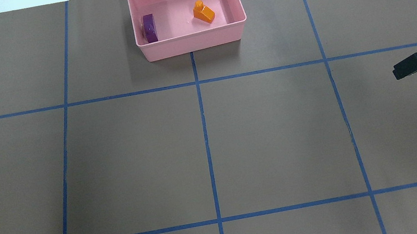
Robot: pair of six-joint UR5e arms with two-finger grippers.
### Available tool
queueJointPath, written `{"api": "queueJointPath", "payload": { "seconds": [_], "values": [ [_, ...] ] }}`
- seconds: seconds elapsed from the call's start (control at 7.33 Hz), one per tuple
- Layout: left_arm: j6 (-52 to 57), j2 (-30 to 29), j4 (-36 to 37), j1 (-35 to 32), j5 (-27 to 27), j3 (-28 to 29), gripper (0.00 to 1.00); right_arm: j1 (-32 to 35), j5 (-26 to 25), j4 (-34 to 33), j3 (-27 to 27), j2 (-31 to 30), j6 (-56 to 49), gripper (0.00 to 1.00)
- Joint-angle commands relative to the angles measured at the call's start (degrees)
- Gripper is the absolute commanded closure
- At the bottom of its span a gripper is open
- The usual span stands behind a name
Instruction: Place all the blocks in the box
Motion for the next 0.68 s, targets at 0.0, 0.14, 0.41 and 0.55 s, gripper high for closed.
{"api": "queueJointPath", "payload": {
  "seconds": [0.0,0.14,0.41,0.55],
  "values": [
    [-0.13,-0.33,-0.03,-0.26,0.06,-0.20,0.86,0.00,0.00,-0.07,0.00,0.02,0.00,0.01],
    [-0.22,-1.11,-0.03,-0.35,0.23,-0.11,0.92,0.00,0.00,0.02,0.00,0.02,0.09,0.01],
    [-1.01,-1.30,-0.20,-0.62,0.32,-0.72,1.00,0.00,0.00,-0.07,-0.09,0.28,0.00,0.01],
    [-5.28,-1.30,-0.29,-0.53,0.32,-0.90,1.00,0.00,0.09,-0.07,-0.09,0.28,0.00,0.01]
  ]
}}
